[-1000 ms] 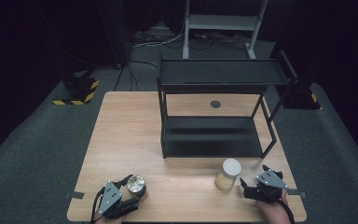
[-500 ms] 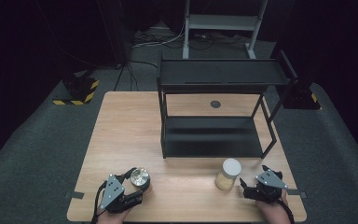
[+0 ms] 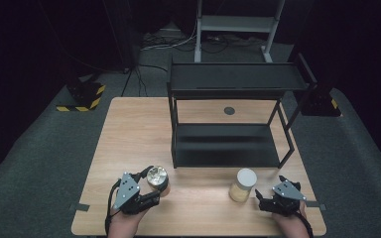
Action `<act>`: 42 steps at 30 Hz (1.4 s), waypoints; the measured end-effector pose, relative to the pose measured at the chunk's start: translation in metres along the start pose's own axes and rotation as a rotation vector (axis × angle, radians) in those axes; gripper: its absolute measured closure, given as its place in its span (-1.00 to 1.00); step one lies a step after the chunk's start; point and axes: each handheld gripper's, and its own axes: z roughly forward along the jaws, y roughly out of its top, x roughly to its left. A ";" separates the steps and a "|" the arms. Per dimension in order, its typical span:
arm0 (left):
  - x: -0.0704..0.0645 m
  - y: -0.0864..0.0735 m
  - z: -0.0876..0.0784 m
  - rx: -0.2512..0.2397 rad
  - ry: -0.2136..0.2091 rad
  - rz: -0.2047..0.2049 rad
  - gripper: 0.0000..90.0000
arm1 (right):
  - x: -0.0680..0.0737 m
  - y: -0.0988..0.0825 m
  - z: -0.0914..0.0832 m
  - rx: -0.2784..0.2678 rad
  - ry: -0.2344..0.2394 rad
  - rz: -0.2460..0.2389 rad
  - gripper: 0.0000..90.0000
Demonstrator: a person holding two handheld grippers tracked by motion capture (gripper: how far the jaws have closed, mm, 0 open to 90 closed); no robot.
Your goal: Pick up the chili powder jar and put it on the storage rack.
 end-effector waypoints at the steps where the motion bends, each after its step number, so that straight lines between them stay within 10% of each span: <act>1: 0.000 0.004 0.002 -0.003 -0.001 0.002 -0.23 | 0.000 0.000 0.000 0.000 0.000 0.000 -0.99; 42: 0.010 0.131 0.076 -0.124 -0.067 0.032 -0.23 | -0.002 -0.002 -0.001 -0.008 0.005 0.012 -0.99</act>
